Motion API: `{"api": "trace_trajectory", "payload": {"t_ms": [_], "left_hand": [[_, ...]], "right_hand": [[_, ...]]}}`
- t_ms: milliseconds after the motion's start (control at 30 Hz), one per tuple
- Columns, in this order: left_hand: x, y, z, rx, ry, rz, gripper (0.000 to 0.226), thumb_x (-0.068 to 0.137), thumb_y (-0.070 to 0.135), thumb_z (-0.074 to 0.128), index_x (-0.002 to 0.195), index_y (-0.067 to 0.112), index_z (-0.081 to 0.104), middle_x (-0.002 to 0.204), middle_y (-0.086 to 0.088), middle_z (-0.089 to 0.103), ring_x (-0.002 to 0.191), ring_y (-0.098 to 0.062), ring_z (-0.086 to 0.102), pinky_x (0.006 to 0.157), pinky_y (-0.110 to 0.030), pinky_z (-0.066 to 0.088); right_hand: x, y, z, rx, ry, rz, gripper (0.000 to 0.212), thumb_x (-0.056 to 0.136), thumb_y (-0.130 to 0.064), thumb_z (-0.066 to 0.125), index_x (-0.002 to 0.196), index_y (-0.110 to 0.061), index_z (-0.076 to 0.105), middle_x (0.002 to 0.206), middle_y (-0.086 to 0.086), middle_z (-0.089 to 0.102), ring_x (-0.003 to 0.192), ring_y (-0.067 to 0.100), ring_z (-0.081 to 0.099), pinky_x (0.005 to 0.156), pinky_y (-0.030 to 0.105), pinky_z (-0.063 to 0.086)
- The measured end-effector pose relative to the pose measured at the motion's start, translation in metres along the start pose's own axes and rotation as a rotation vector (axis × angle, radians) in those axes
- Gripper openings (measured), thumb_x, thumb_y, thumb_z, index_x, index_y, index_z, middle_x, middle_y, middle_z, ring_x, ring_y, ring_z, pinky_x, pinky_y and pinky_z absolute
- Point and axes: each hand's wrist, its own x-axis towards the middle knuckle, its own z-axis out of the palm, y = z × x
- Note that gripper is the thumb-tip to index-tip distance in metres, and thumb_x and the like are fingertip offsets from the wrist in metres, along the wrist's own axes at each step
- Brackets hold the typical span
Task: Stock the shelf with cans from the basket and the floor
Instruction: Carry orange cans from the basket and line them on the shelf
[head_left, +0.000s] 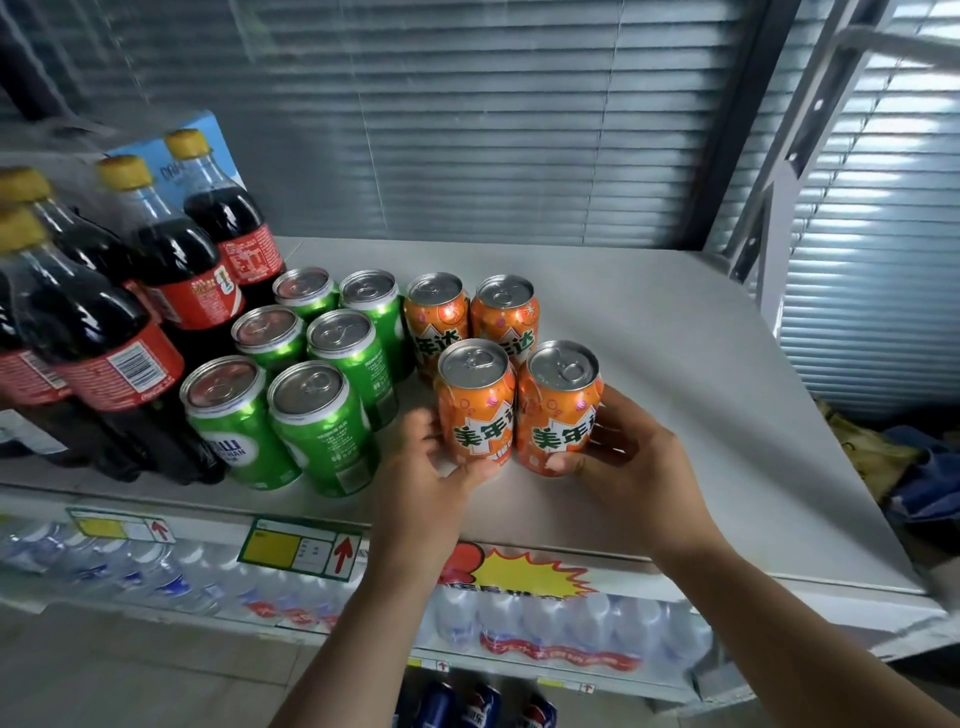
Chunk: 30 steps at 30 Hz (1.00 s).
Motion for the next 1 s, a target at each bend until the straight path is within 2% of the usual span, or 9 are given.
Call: {"api": "trace_trajectory", "payload": {"t_ms": [67,200,300,467,667,767,867,1000], "left_hand": [[0.002,-0.003,0.000,0.021,0.050,0.003,0.046,0.069,0.014,0.084,0.105,0.025,0.057,0.099,0.011,0.068,0.094,-0.007,0.065,0.084,-0.030,0.051],[0.005,-0.012,0.002,0.088,0.145,0.035,0.048,0.083,0.008,0.072,0.128,0.013,0.058,0.118,-0.003,0.066,0.100,-0.010,0.064,0.088,-0.028,0.050],[0.003,-0.011,0.008,0.122,0.245,0.053,0.051,0.086,0.004,0.068,0.134,0.011,0.052,0.121,-0.006,0.067,0.110,-0.017,0.064,0.095,-0.037,0.051],[0.003,-0.011,0.015,0.106,0.305,0.028,0.046,0.085,0.009,0.071,0.127,0.009,0.053,0.121,-0.007,0.067,0.110,-0.020,0.064,0.094,-0.040,0.053],[0.009,-0.012,0.020,0.171,0.346,0.026,0.049,0.086,0.007,0.068,0.132,0.012,0.052,0.126,-0.007,0.065,0.116,-0.022,0.062,0.096,-0.044,0.052],[0.010,-0.010,0.023,0.117,0.385,-0.025,0.048,0.088,0.002,0.064,0.134,0.006,0.049,0.127,-0.010,0.064,0.117,-0.025,0.062,0.097,-0.038,0.050],[0.011,-0.007,0.025,0.122,0.406,-0.058,0.042,0.090,0.000,0.061,0.130,0.003,0.050,0.124,-0.014,0.066,0.113,-0.029,0.063,0.090,-0.033,0.047],[0.014,-0.005,0.027,0.150,0.429,-0.061,0.041,0.090,0.001,0.059,0.129,0.003,0.051,0.124,-0.014,0.065,0.113,-0.032,0.062,0.088,-0.036,0.047]], "right_hand": [[0.001,-0.002,0.005,-0.004,0.001,-0.004,0.065,0.069,-0.008,0.085,0.127,-0.028,0.062,0.109,-0.011,0.075,0.100,0.004,0.069,0.088,0.019,0.055],[0.006,-0.005,0.018,-0.010,-0.021,-0.019,0.063,0.071,-0.009,0.085,0.125,-0.031,0.061,0.111,-0.012,0.074,0.101,0.003,0.069,0.088,0.016,0.053],[0.008,-0.005,0.023,0.012,-0.060,-0.014,0.065,0.073,-0.009,0.084,0.130,-0.026,0.060,0.115,-0.009,0.073,0.107,0.007,0.068,0.094,0.024,0.054],[0.005,-0.007,0.021,0.019,-0.066,-0.023,0.062,0.075,-0.006,0.080,0.132,-0.022,0.060,0.116,-0.012,0.072,0.108,0.004,0.067,0.093,0.019,0.052],[0.007,-0.003,0.032,-0.017,0.043,-0.015,0.058,0.072,-0.010,0.084,0.125,-0.026,0.065,0.109,-0.016,0.074,0.101,-0.001,0.068,0.087,0.015,0.053],[0.012,-0.002,0.038,-0.047,0.100,0.003,0.055,0.070,-0.013,0.086,0.121,-0.024,0.066,0.107,-0.015,0.073,0.096,-0.003,0.068,0.083,0.011,0.053],[0.017,0.000,0.044,-0.044,0.146,0.036,0.053,0.068,-0.016,0.087,0.116,-0.024,0.067,0.104,-0.014,0.074,0.093,-0.003,0.068,0.079,0.011,0.053],[0.018,-0.001,0.053,-0.024,0.196,0.064,0.048,0.067,-0.016,0.088,0.108,-0.027,0.064,0.097,-0.016,0.072,0.088,-0.008,0.067,0.075,0.009,0.052]]}}
